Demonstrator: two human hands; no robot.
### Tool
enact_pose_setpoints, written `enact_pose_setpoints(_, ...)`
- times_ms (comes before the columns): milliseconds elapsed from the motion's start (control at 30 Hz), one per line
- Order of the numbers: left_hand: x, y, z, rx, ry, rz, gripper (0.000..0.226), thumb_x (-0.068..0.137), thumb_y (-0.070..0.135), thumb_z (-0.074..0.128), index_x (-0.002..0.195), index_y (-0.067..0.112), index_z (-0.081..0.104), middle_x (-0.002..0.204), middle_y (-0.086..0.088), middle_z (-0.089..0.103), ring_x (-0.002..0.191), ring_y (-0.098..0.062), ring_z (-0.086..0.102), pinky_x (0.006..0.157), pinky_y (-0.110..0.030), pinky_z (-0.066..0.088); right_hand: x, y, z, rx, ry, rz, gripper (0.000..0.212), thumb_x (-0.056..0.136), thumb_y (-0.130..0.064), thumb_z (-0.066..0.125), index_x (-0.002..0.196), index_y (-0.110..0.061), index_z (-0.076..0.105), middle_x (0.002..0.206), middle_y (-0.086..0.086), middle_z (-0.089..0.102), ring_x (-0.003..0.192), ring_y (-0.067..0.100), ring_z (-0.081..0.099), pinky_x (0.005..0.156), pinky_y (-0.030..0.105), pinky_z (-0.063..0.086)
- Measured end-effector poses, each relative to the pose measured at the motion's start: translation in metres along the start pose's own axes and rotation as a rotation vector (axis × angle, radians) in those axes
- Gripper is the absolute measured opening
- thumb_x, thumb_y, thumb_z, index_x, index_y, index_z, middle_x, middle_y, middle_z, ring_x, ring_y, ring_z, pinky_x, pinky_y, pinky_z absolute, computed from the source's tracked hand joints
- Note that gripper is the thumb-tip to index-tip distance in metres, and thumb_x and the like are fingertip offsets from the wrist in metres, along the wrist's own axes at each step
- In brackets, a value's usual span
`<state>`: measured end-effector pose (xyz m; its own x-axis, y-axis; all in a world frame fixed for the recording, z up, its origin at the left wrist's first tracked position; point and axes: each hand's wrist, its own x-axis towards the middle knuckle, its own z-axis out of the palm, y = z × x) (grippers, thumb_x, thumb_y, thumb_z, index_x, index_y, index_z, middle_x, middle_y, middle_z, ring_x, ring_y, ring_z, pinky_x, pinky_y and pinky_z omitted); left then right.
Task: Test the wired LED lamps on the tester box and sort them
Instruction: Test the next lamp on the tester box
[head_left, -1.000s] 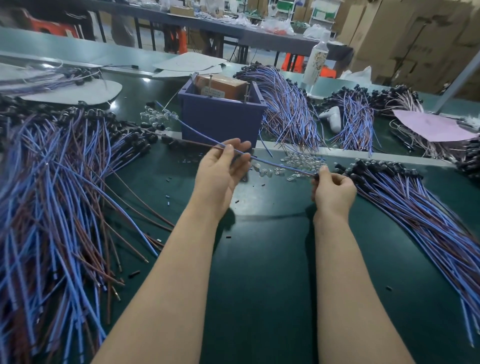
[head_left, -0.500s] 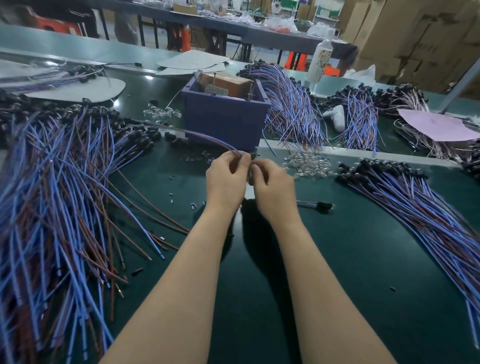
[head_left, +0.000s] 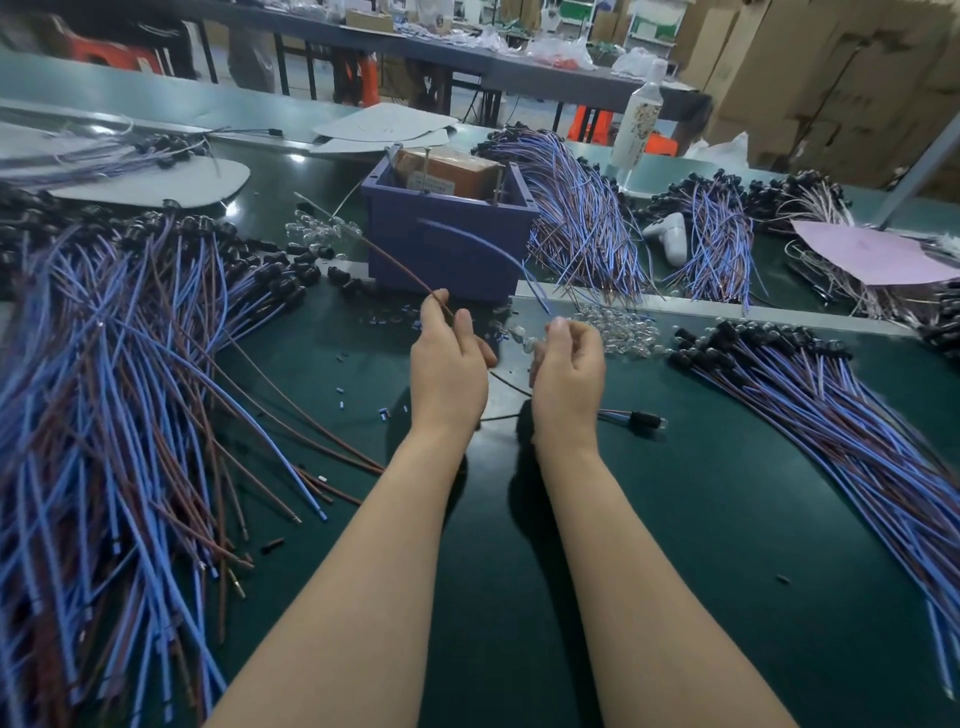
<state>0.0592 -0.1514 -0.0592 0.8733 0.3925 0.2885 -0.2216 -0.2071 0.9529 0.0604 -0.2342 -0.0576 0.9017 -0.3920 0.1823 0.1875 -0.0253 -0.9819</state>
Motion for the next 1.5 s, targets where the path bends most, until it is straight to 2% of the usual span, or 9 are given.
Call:
enact_pose_setpoints(100, -0.002, 0.003, 0.000, 0.059, 0.017, 0.055, 0.024, 0.103, 0.027, 0.030, 0.106, 0.016, 0.051, 0.051, 0.007, 0.053, 0.047, -0.002, 0.050, 0.057, -0.022, 0.042, 0.001, 0.001, -0.002, 0.054, -0.018, -0.037, 0.025, 0.101, -0.023, 0.040, 0.078, -0.022, 0.050, 0.056, -0.001, 0.037, 0.050, 0.011, 0.034, 0.052, 0.027, 0.030)
enact_pose_setpoints(200, 0.000, 0.005, -0.004, 0.072, 0.087, 0.069, 0.029, 0.103, 0.025, 0.034, 0.086, 0.014, 0.055, 0.054, 0.007, 0.055, 0.051, -0.002, 0.051, 0.058, -0.021, 0.041, 0.002, -0.005, -0.004, 0.126, -0.015, -0.009, 0.026, 0.101, -0.014, 0.039, 0.079, -0.017, 0.052, 0.054, -0.005, 0.044, 0.046, 0.004, 0.044, 0.056, 0.025, 0.043)
enact_pose_setpoints(300, 0.005, 0.004, -0.008, 0.006, 0.139, -0.029, 0.025, 0.102, 0.019, 0.036, 0.092, 0.012, 0.058, 0.060, 0.008, 0.057, 0.057, 0.002, 0.052, 0.058, -0.011, 0.040, 0.008, -0.016, -0.010, 0.391, 0.002, 0.109, 0.022, 0.101, -0.008, 0.035, 0.088, -0.014, 0.051, 0.060, -0.005, 0.048, 0.052, 0.005, 0.048, 0.060, 0.023, 0.049)
enact_pose_setpoints(400, 0.005, 0.003, -0.008, -0.093, 0.094, -0.122, 0.013, 0.101, 0.014, 0.037, 0.100, 0.014, 0.049, 0.061, 0.005, 0.059, 0.055, -0.002, 0.052, 0.058, -0.015, 0.042, 0.014, -0.026, -0.019, 0.581, -0.025, 0.142, 0.023, 0.103, -0.020, 0.034, 0.097, -0.014, 0.055, 0.051, -0.008, 0.034, 0.046, 0.007, 0.033, 0.044, 0.018, 0.032)
enact_pose_setpoints(667, 0.000, 0.008, -0.002, -0.213, -0.079, -0.231, 0.029, 0.103, 0.020, 0.029, 0.079, 0.016, 0.044, 0.060, -0.004, 0.064, 0.038, -0.006, 0.054, 0.039, -0.016, 0.041, 0.011, -0.027, -0.018, -0.014, 0.042, -0.150, 0.018, 0.101, -0.011, 0.035, 0.095, -0.019, 0.050, 0.072, -0.004, 0.051, 0.062, 0.008, 0.050, 0.063, 0.024, 0.045)
enact_pose_setpoints(800, 0.001, 0.007, -0.004, -0.084, 0.001, -0.131, 0.028, 0.102, 0.019, 0.036, 0.076, 0.017, 0.048, 0.067, 0.001, 0.062, 0.044, -0.003, 0.052, 0.050, -0.018, 0.043, 0.007, -0.019, -0.012, -0.121, -0.022, -0.196, 0.018, 0.101, -0.026, 0.038, 0.105, -0.026, 0.056, 0.067, -0.011, 0.044, 0.057, 0.006, 0.038, 0.060, 0.027, 0.036)
enact_pose_setpoints(933, 0.002, 0.008, -0.004, -0.073, 0.046, -0.084, 0.014, 0.100, 0.014, 0.040, 0.091, 0.015, 0.051, 0.063, 0.003, 0.060, 0.058, -0.012, 0.052, 0.071, -0.030, 0.046, 0.003, -0.012, -0.004, -0.027, 0.015, -0.112, 0.026, 0.101, -0.014, 0.033, 0.085, -0.021, 0.052, 0.058, -0.004, 0.043, 0.052, 0.012, 0.041, 0.056, 0.028, 0.036)
enact_pose_setpoints(1167, 0.006, 0.005, -0.009, -0.024, 0.106, -0.072, 0.017, 0.100, 0.015, 0.040, 0.098, 0.013, 0.057, 0.061, 0.007, 0.057, 0.054, 0.001, 0.052, 0.057, -0.008, 0.040, -0.006, -0.005, 0.005, -0.021, -0.049, -0.095, 0.024, 0.100, -0.006, 0.027, 0.084, -0.021, 0.038, 0.055, 0.000, 0.051, 0.044, 0.010, 0.051, 0.050, 0.021, 0.042)
enact_pose_setpoints(1500, 0.014, 0.000, -0.014, 0.053, -0.004, -0.083, 0.025, 0.098, 0.014, 0.043, 0.103, 0.007, 0.066, 0.058, 0.006, 0.056, 0.058, -0.004, 0.050, 0.069, -0.023, 0.042, -0.009, -0.001, 0.009, -0.088, -0.142, -0.089, 0.009, 0.100, -0.006, 0.029, 0.096, -0.009, 0.036, 0.058, 0.004, 0.048, 0.053, 0.023, 0.049, 0.043, 0.015, 0.041)
